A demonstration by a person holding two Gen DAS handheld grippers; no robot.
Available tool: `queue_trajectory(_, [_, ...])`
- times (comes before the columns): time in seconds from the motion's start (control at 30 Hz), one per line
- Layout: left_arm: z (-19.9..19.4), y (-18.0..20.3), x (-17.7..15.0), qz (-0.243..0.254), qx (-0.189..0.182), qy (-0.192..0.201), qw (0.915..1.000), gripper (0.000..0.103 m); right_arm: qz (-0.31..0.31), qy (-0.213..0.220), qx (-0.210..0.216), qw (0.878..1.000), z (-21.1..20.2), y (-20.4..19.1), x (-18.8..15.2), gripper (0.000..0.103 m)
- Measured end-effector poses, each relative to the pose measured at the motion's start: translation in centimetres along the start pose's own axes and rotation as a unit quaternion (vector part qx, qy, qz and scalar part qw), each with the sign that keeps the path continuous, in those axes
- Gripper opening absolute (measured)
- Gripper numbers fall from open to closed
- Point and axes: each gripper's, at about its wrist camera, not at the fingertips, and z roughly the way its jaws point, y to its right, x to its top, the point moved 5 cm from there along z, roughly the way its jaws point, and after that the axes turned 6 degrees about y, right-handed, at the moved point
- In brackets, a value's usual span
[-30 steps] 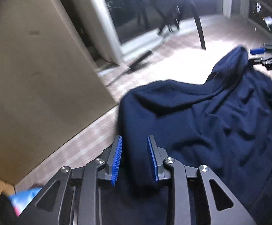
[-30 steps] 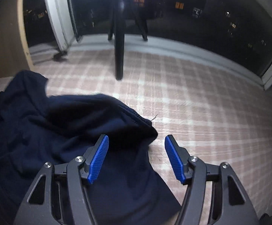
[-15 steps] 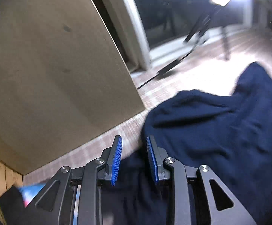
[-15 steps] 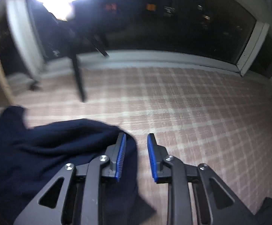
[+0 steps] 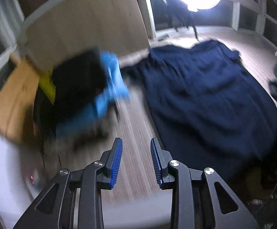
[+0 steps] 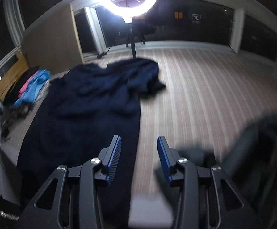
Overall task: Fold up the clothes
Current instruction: 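Grasp the navy shirt hem at the bed edge with both tools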
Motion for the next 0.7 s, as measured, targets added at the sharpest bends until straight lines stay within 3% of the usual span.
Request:
queue_trajectory(0.1, [-1.4,2.5,-6.7,-0.018,-0.041,-0.031,0.9985,0.034,0.006,-0.020,0.008,1.000,-0.4,-0.9,-4.2,0.042])
queue_trajectory(0.33, [3.1,5.7,-12.2,-0.057,-0.084,-0.073,0.9922,0.033,0.017,-0.065,0.025,0.997,-1.1,-2.9,-13.5,0.042])
queue_trajectory(0.53, [7.0,8.2,-16.5,-0.088,-0.117,-0.108,0.9833,0.033,0.000,-0.077,0.019,0.997,0.3,-4.0,-15.0,0.042])
queue_trajectory(0.7, [8.8,8.9,-16.3,-0.091,-0.125,-0.118,0.9810,0.033,0.004,-0.103,0.006,0.995,0.6,-3.8,-16.7,0.042])
